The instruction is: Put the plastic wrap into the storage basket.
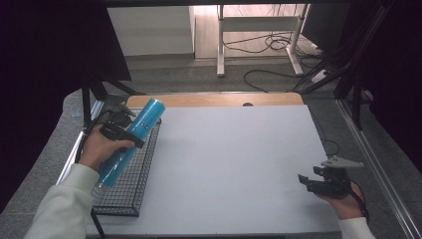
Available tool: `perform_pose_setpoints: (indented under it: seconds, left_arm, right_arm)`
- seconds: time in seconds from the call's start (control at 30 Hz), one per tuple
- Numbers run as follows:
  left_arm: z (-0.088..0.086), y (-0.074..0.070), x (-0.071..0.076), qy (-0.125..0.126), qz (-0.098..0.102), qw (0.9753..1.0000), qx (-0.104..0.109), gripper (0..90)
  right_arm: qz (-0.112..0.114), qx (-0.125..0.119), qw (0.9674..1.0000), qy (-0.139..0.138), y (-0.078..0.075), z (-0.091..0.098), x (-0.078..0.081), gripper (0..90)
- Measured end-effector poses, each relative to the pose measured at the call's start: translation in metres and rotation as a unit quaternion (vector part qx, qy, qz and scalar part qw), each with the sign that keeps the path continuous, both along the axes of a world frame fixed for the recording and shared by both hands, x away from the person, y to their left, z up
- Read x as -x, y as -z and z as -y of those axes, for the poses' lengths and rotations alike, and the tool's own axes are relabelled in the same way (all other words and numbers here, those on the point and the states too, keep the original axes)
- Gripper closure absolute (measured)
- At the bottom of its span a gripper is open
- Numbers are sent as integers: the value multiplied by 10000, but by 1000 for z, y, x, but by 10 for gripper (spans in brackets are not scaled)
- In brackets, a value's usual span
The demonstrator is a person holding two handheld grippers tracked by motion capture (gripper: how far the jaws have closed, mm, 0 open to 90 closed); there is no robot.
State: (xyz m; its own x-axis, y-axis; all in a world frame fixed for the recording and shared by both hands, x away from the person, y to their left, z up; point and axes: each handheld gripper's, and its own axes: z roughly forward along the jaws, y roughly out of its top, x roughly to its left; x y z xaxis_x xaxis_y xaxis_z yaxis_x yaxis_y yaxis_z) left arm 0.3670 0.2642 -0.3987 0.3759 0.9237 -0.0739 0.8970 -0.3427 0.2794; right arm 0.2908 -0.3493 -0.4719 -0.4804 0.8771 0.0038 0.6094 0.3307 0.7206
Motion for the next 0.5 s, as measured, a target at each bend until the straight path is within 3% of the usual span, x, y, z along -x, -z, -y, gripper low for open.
perform_pose_setpoints:
  seconds: [0.5]
  left_arm:
    - [-25,18,-6,-530,-193,9984,-94,314]
  right_arm:
    - [-8,25,10000,5,1,1,-1,327]
